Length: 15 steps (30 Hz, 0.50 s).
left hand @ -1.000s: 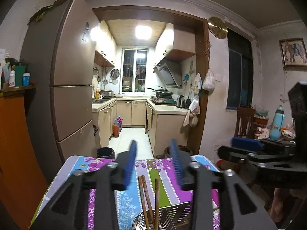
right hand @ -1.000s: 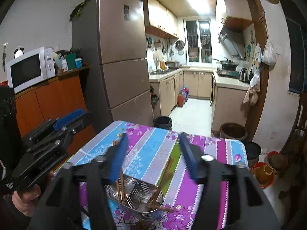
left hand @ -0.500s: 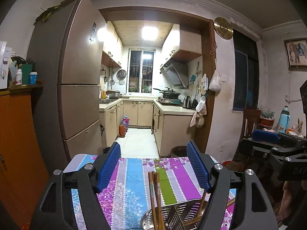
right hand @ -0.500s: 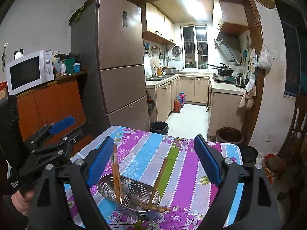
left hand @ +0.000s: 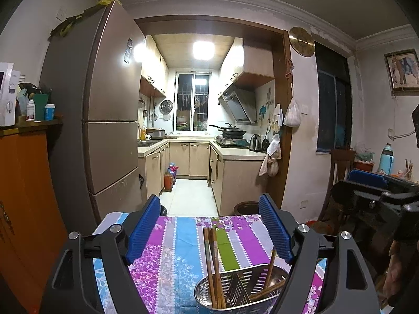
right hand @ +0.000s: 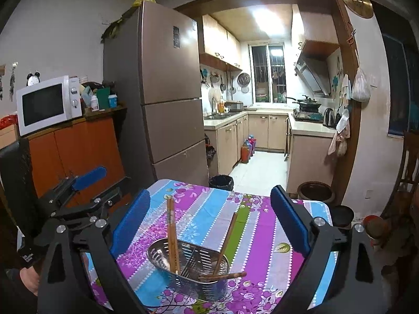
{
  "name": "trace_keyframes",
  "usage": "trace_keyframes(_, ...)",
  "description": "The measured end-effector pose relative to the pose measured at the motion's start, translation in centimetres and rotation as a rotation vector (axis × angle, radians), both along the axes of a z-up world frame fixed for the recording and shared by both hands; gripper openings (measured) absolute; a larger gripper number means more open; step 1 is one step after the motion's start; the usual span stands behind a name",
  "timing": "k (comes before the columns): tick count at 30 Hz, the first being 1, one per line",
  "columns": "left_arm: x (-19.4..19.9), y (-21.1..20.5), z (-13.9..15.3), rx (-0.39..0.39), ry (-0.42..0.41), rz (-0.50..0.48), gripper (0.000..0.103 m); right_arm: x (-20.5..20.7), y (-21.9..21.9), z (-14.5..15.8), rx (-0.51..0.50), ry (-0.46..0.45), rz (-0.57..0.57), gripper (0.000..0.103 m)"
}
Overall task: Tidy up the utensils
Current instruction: 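Open both tools to release the chopsticks into the holder, then withdraw both tools from the holder back toward the loose chopsticks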
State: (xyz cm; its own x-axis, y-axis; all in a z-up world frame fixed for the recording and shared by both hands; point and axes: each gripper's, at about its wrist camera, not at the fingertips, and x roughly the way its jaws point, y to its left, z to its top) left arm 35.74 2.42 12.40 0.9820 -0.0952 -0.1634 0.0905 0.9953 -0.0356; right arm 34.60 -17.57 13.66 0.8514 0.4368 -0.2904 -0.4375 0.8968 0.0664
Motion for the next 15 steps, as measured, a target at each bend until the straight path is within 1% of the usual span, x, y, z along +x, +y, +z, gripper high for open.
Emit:
trace_keyframes(4, -1.9, 0.1, -0.1, 0.005, -0.013, -0.004, 0.079, -2.3, -0.6, 0.1, 0.026, -0.028, 0.011, 0.09)
trace_keyframes(6, -3.3, 0.1, -0.2, 0.02, -0.03, -0.001, 0.08, -3.7, -1.0, 0.0, 0.04, -0.045, 0.015, 0.091)
trace_keyframes(10, -5.9, 0.3, -0.5, 0.018, -0.048, -0.008, 0.081, -6.4, -2.0, -0.7, 0.07, -0.067, 0.018, 0.091)
trace_keyframes(15, -9.2, 0.2, -1.2, 0.012, -0.053, -0.027, 0.081, -10.3, -2.3, -2.3, 0.055, -0.094, 0.012, 0.092)
